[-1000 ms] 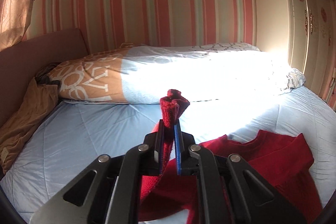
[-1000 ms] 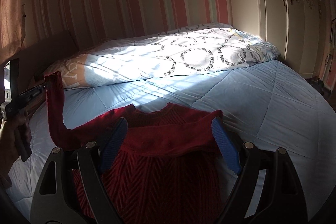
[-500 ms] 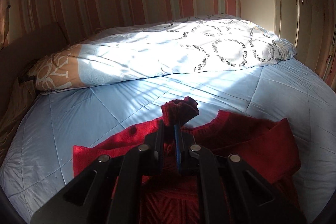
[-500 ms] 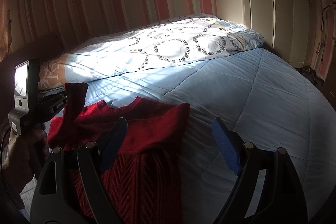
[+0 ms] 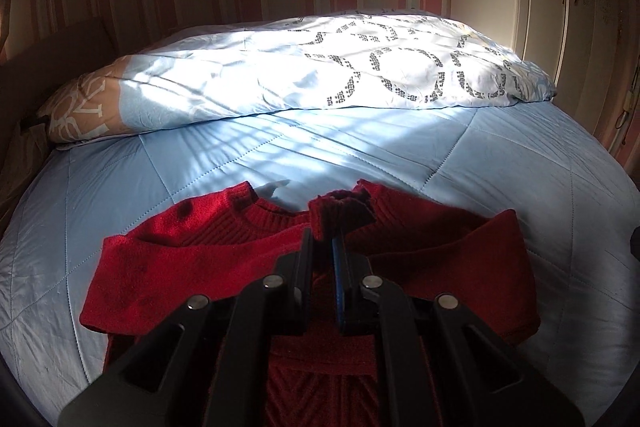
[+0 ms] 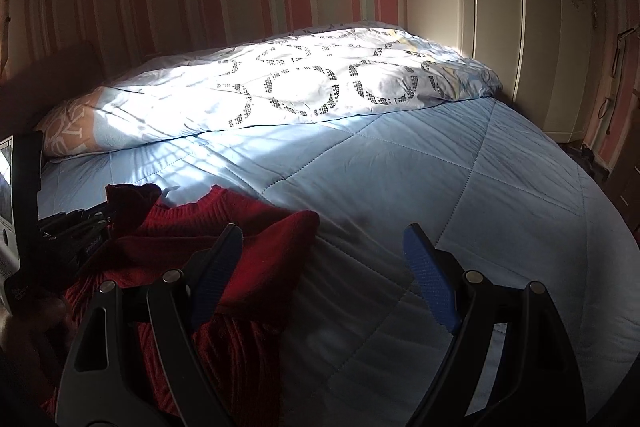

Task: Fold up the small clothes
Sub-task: 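Lift the held sleeve and fold it across the sweater body, then open the left gripper to release the sleeve and withdraw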

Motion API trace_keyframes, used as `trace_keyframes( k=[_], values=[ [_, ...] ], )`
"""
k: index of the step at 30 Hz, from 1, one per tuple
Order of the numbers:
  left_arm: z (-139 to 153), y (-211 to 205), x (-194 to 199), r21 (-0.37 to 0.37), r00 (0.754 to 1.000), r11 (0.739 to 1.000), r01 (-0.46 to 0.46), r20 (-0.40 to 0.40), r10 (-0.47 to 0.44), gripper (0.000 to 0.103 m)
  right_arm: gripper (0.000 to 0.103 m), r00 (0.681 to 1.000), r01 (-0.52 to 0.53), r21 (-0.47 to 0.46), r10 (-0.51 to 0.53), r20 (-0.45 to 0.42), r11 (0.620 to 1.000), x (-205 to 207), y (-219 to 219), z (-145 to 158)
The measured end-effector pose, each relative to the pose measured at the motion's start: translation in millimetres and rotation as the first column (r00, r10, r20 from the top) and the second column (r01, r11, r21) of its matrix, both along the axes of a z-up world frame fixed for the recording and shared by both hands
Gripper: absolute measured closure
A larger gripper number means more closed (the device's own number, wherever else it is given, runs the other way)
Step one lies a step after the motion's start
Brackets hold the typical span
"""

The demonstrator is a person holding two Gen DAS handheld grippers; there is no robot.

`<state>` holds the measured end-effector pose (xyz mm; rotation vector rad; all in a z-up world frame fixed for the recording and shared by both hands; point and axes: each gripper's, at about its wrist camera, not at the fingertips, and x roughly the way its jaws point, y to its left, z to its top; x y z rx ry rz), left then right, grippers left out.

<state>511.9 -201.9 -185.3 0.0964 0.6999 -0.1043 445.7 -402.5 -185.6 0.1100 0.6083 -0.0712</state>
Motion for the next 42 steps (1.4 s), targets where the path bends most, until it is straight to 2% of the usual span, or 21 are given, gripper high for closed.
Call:
trace_keyframes(
  k=[7, 10, 14, 15, 17, 18, 20, 21, 25, 31, 35, 38, 42],
  values=[
    [-18.9, -55.7, -1.8, -0.024, 0.998, 0.998, 0.06, -0.025, -0.061, 0.095, 0.02, 1.0, 0.012, 0.001, -0.012, -0.025, 1.0, -4.9, -19.4, -14.5],
    [-27.9, -73.3, -7.9, -0.019, 0.996, 0.996, 0.089, -0.023, -0.09, 0.095, 0.02, 0.999, 0.022, 0.008, -0.022, -0.033, 1.0, -7.4, -27.2, -18.8],
    [-47.9, -87.8, -8.5, -0.001, 0.992, 0.994, 0.109, -0.066, -0.109, 0.092, 0.02, 0.999, 0.028, 0.006, -0.027, -0.044, 1.0, -9.3, -31.7, -21.7],
    [-52.7, -88.0, -7.9, -0.008, 0.991, 0.994, 0.11, -0.081, -0.111, 0.088, 0.02, 0.998, 0.03, 0.008, -0.029, -0.046, 1.0, -10.0, -32.5, -21.7],
    [-55.5, -85.8, -11.8, -0.027, 0.989, 0.993, 0.113, -0.092, -0.115, 0.073, 0.019, 0.998, 0.031, 0.015, -0.031, -0.052, 0.999, -11.8, -32.9, -21.1],
    [-52.4, -83.3, -16.8, -0.027, 0.991, 0.994, 0.108, -0.075, -0.11, 0.049, 0.017, 0.998, 0.033, 0.016, -0.032, -0.053, 0.999, -12.9, -32.4, -20.4],
    [-39.8, -76.5, -30.5, -0.02, 0.996, 0.996, 0.087, -0.013, -0.087, 0.018, 0.015, 0.998, 0.03, 0.02, -0.028, -0.054, 0.999, -15.5, -30.5, -18.1],
    [-31.7, -72.2, -37.1, -0.022, 0.996, 0.996, 0.089, 0.016, -0.088, 0.017, 0.015, 0.998, 0.029, 0.02, -0.028, -0.056, 0.999, -16.7, -28.8, -16.6],
    [-5.8, -55.5, -54.9, -0.003, 0.993, 0.994, 0.111, 0.05, -0.111, 0.015, 0.015, 0.998, 0.029, 0.029, -0.028, -0.056, 0.999, -26.8, -18.8, -8.8],
    [27.5, 1.8, -105.1, 0.002, 0.99, 0.997, 0.077, 0.118, -0.077, 0.015, 0.015, 0.998, -0.001, 0.028, 0.002, -0.056, 1.0, -64.7, 10.8, 1.4],
    [40.7, 48.2, -159.5, 0.008, 0.989, 0.999, 0.038, 0.141, -0.038, 0.015, 0.015, 0.999, -0.01, 0.041, 0.012, -0.052, 0.999, -106.6, 27.3, 9.8],
    [47.0, 87.9, -206.7, -0.018, 0.989, 1.0, -0.008, 0.146, 0.011, 0.014, 0.015, 0.999, -0.01, 0.054, 0.012, -0.041, 0.998, -145.4, 38.6, 19.5],
    [49.4, 133.3, -265.6, -0.033, 0.987, 0.997, -0.073, 0.144, 0.077, 0.014, 0.015, 1.0, -0.006, 0.026, 0.007, -0.014, 1.0, -203.9, 55.6, 34.2]
  ],
)
